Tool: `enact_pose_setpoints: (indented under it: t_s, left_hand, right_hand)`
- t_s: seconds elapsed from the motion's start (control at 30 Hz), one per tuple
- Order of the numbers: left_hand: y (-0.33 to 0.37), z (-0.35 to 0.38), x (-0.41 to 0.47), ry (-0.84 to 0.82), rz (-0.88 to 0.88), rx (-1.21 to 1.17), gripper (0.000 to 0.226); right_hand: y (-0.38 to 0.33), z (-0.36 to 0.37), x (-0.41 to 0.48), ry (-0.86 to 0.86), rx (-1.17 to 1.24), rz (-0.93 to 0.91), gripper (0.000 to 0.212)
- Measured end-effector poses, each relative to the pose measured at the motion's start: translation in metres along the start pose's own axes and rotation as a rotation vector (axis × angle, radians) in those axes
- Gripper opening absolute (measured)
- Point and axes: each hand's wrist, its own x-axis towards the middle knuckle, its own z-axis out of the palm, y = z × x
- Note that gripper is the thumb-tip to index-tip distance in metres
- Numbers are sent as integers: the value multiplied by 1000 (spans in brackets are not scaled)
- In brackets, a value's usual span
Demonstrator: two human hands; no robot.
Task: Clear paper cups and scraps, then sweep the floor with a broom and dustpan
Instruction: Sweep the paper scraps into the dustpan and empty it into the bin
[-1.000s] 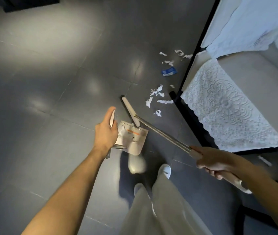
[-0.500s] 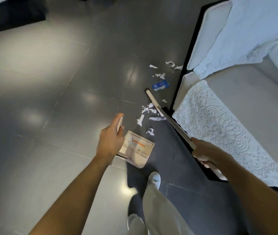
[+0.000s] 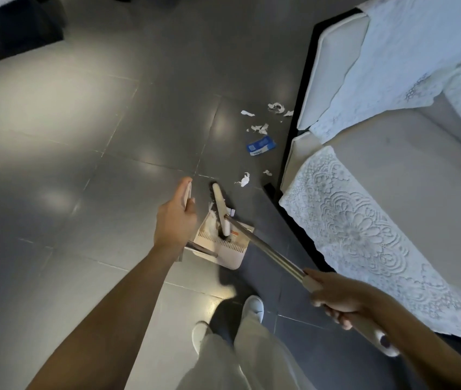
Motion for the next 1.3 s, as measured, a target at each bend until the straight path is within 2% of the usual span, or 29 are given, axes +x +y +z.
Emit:
enact_pose_setpoints:
  t_s: [0.2,0.37,0.57,0.73,0.83,0.93,1.03,1.13,1.3]
  left_hand:
    - [1,-13,11,18,-17,-27,43]
    - [-9,-38,34,0,-8,-18,45]
    - [-35,-64,59,-46,-21,37,49]
    - [-50,-77,105,-144,73,47,47]
    - [-53,-78,137,-142,79,-19,42]
    - [-51,-77,162,-155,175,-21,41]
    - [-50,-76,173,-190,247,-55,43]
    - [-53,-82,184,-184,334,-36,42]
    - [-42,-86,210,-139,355,10,42]
  right_hand:
    - [-24,-25,-19,96,41,-54,74]
    - [-79,-45,9,253,-9,-87,77]
    - [-136,-51,61,384,-146,-79,60]
    - [-164,-20,92,273,-124,-4,62]
    - [-163,10,84,136,-94,71,67]
    - [-163,29,63,51,-58,106,63]
    - [-171,35,41,61,-30,113,64]
    - [-180,37,25,103,19,72,73]
    - [-188,30,21,270,93,35,72]
